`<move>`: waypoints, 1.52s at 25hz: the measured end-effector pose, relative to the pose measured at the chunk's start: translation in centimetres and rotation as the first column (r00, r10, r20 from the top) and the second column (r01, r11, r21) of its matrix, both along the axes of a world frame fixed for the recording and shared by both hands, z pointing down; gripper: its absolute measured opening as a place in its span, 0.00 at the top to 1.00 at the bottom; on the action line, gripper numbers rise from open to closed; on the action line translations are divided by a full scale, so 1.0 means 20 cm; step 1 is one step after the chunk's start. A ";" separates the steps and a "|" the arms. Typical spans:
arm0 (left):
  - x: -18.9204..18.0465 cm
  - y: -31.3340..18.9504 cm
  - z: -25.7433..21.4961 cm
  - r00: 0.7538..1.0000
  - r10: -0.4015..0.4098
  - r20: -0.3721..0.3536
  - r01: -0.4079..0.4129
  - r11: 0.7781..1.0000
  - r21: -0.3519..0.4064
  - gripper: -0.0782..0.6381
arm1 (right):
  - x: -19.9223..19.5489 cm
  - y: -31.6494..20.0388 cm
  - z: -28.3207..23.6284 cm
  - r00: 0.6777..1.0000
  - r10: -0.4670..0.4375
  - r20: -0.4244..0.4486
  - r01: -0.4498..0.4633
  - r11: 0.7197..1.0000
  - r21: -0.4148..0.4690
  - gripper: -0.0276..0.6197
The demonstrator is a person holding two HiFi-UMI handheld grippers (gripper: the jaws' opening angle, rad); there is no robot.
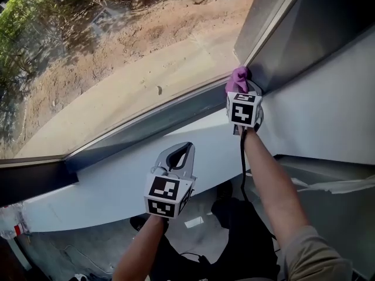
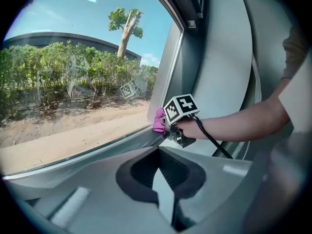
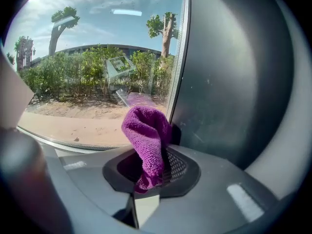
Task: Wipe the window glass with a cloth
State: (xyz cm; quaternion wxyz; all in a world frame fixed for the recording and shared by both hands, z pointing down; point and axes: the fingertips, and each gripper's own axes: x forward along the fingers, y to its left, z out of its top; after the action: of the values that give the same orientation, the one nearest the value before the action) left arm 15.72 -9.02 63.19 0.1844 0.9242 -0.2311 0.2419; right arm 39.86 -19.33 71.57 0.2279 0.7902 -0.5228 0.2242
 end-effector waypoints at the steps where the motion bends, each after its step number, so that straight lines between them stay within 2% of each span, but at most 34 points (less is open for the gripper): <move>1: 0.00 0.00 -0.02 1.000 0.008 -0.004 -0.008 1.000 0.007 0.89 | -0.01 0.01 -0.03 1.000 -0.001 0.000 0.001 1.000 0.010 0.82; 10: -0.06 0.04 -0.26 0.997 0.068 -0.042 -0.065 0.996 0.057 0.89 | -0.17 0.20 -0.40 0.999 -0.018 -0.048 0.023 0.994 0.105 0.82; 15: -0.13 0.08 -0.48 0.992 0.101 -0.069 -0.095 0.992 0.088 0.89 | -0.32 0.36 -0.66 0.998 -0.033 -0.047 0.041 0.983 0.176 0.82; 22: -0.26 0.16 -0.79 0.976 0.185 -0.112 -0.168 0.975 0.146 0.89 | -0.59 0.64 -1.04 0.999 -0.005 -0.032 0.014 0.961 0.278 0.82; 27: -0.38 0.25 -1.06 0.954 0.263 -0.147 -0.234 0.954 0.188 0.89 | -0.85 0.80 -1.39 0.999 -0.039 -0.027 0.046 0.927 0.372 0.82; 32: -0.57 0.37 -1.34 0.914 0.361 -0.184 -0.311 0.916 0.252 0.89 | -1.19 0.99 -1.79 0.996 -0.035 -0.081 0.068 0.887 0.456 0.82; 38: -0.84 0.49 -1.70 0.867 0.429 -0.255 -0.352 0.888 0.298 0.89 | -1.61 1.19 -2.22 0.996 -0.016 -0.091 0.063 0.837 0.544 0.82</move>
State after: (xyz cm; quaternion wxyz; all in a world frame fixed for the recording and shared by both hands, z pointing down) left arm -1.15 0.73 29.25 0.0518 0.9936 -0.0335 0.0946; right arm 7.70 4.53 27.20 0.0193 0.8201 -0.5712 0.0281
